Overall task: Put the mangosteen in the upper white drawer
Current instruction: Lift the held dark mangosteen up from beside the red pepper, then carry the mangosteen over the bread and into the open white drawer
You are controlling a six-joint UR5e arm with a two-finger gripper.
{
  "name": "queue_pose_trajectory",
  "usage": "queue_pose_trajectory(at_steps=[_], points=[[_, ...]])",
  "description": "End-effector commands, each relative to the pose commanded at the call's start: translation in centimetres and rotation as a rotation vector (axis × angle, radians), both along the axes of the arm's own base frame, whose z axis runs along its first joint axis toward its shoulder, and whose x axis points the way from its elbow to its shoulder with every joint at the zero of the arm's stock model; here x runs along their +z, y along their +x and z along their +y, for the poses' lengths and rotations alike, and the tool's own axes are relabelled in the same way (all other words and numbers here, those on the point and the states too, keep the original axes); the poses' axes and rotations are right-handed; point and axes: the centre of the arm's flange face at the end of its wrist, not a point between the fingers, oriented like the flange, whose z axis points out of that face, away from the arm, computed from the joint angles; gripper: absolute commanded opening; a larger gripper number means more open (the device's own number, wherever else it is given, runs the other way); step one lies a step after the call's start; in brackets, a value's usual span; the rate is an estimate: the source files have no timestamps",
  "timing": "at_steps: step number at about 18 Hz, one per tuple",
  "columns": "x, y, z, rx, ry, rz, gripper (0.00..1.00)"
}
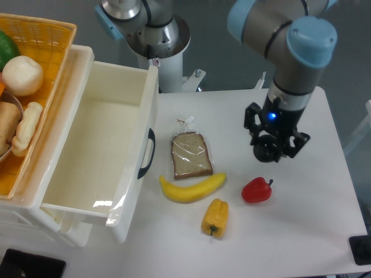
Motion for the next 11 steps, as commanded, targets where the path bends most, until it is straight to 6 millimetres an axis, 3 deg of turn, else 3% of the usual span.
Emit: queue_pose_trajectory(at_steps=[2,7,11], points=[[2.0,2.8,0.7,0.019,0.047,-0.009,0.00],[4.7,9.3,3.2,0.035,0.145,-0.070,0.00],[4.4,14.6,4.4,-0.040,0.147,-0.091,0.00]])
